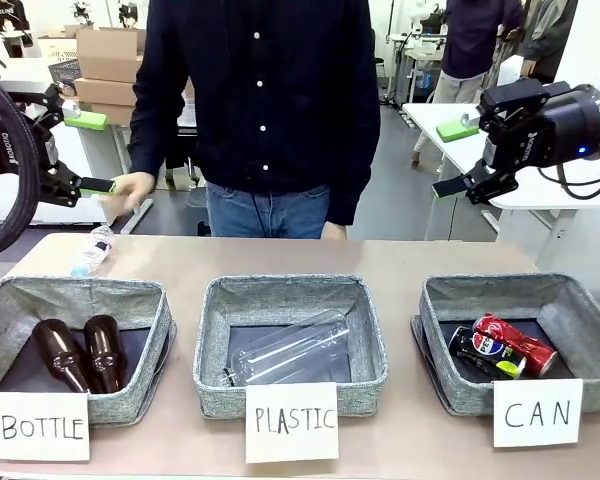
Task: Sort the can waste into the basket.
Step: Pick up the can waste from the table and place it in the right Fabric basket.
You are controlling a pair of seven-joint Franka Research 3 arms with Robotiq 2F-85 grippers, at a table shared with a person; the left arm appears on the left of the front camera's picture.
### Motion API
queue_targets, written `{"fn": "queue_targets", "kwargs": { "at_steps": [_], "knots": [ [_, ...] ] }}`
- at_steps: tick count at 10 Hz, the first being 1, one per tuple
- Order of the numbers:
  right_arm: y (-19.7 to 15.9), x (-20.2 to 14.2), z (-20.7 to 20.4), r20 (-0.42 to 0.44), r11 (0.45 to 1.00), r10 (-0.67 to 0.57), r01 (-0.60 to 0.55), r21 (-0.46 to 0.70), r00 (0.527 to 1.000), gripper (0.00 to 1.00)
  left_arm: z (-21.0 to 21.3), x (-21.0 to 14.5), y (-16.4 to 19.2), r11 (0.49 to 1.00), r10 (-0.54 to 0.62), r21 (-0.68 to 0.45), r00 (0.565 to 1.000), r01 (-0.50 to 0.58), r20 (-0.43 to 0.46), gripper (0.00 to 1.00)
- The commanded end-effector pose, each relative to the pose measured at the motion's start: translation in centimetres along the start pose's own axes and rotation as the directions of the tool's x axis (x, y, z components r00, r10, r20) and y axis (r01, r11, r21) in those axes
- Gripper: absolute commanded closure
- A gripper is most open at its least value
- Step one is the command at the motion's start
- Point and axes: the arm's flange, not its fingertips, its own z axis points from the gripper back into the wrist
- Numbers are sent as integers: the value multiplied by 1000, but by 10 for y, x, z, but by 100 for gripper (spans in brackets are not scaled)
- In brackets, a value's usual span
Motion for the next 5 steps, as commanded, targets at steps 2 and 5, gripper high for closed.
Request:
{"fn": "queue_targets", "kwargs": {
  "at_steps": [2,5],
  "knots": [
    [0,0,2,-7,1000,25,-25,-1,1000,0,2,-1,0,1000,-17,3,1000,17,3,0],
    [0,0,2,-7,1000,25,-25,-1,1000,0,2,-1,0,1000,-17,3,1000,17,3,0]
  ]
}}
